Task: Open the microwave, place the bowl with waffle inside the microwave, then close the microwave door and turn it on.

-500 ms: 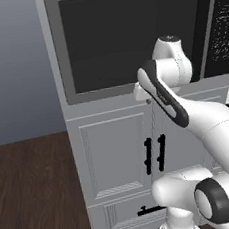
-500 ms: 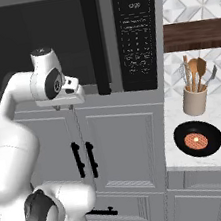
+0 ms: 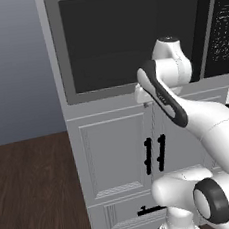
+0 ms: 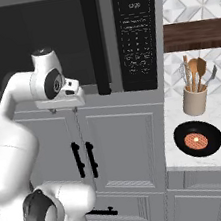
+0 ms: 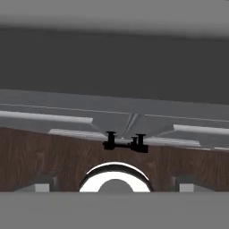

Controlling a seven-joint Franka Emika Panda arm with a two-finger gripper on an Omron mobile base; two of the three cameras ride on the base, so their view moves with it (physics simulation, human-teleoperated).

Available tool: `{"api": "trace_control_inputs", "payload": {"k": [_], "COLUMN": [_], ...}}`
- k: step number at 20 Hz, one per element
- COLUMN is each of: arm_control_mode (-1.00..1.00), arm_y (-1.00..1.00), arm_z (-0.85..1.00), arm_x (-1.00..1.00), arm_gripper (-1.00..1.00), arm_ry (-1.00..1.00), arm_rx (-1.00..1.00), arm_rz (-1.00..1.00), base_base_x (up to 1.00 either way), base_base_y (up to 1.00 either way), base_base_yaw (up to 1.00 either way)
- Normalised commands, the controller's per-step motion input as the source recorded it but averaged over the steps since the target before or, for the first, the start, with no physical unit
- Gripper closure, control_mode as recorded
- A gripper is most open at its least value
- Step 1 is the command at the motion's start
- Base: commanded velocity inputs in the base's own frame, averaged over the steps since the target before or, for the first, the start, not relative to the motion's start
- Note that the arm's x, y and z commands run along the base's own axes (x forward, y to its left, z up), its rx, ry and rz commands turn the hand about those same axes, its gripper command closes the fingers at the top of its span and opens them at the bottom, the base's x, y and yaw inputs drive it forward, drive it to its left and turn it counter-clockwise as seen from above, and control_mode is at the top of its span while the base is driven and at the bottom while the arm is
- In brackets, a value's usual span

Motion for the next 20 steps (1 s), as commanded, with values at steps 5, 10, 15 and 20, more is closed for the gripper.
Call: {"api": "trace_control_inputs", "payload": {"k": [5,10,15,20], "arm_control_mode": [-1.00,-1.00,-1.00,-1.00], "arm_y": [-0.47,-0.36,-0.07,-0.12], "arm_z": [0.28,0.33,0.47,0.54], "arm_x": [-0.21,-0.61,-0.63,-0.47], "arm_gripper": [-1.00,-1.00,-1.00,-1.00], "arm_ry": [-0.22,-0.51,-0.50,-0.30], "arm_rx": [-0.03,-0.05,-0.11,-0.01], "arm_rz": [0.01,-0.03,-0.13,-0.17], "base_base_x": [0.00,0.00,0.00,0.00], "base_base_y": [0.00,0.00,0.00,0.00], "base_base_yaw": [0.00,0.00,0.00,0.00]}}
